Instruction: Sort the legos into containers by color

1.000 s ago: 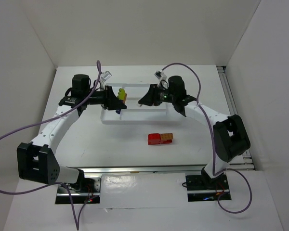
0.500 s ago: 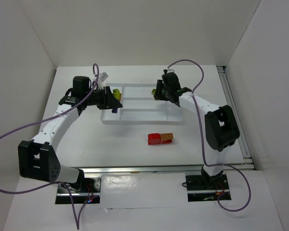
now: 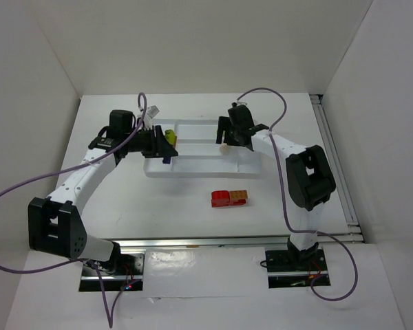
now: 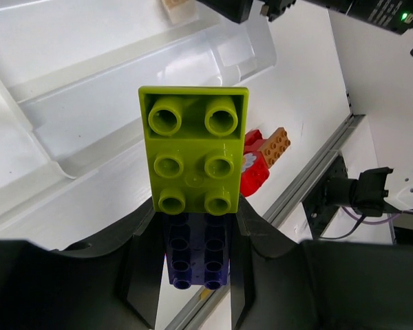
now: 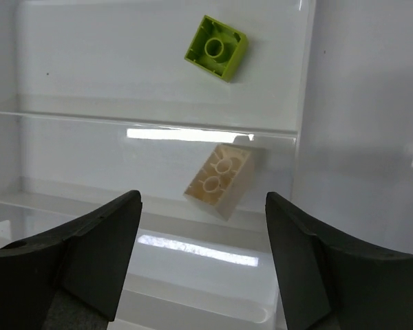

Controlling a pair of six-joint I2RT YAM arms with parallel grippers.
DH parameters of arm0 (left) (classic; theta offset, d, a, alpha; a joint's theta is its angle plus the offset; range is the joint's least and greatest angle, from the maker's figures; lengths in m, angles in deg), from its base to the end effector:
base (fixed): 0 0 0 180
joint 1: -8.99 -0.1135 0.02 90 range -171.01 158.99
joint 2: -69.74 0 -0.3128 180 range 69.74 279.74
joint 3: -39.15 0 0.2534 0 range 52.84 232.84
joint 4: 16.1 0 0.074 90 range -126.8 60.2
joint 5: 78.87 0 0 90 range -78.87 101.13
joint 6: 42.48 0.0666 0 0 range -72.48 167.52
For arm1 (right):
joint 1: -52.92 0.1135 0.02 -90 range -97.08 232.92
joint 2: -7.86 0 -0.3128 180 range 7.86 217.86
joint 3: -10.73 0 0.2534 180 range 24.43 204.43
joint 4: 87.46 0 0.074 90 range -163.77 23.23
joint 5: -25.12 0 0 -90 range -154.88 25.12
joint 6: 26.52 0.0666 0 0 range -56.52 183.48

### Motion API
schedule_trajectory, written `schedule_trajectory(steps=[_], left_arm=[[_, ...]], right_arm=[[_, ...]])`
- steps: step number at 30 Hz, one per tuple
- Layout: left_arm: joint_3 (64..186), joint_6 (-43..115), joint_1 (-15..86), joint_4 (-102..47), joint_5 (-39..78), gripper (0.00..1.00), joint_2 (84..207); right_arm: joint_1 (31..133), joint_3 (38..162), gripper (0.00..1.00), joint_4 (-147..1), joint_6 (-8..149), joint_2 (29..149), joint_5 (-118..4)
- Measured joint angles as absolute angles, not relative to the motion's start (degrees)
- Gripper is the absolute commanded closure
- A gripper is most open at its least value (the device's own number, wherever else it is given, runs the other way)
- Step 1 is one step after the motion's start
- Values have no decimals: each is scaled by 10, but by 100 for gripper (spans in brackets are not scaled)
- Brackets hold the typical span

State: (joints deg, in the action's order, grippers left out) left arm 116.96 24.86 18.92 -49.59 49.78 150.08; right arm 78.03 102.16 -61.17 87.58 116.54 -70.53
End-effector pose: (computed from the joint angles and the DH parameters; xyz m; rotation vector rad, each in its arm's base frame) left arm 0.3106 -0.0966 0.3366 0.1467 2.2311 -1.0554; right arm 0.4228 0.1909 0.2380 0.0290 2.3473 0.3141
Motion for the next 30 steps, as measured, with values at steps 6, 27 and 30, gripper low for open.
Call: schedule_trajectory(steps=[6, 27, 30], left_arm=[[1170, 265, 196, -496, 546, 100, 1502], [1170, 326, 238, -497, 706, 100, 1502], [1172, 326, 243, -499, 707, 100, 1502]], right_arm=[[780, 1034, 34, -599, 863, 1145, -700], [764, 901, 1, -954, 924, 1000, -68], [784, 905, 1, -962, 924, 1005, -41]])
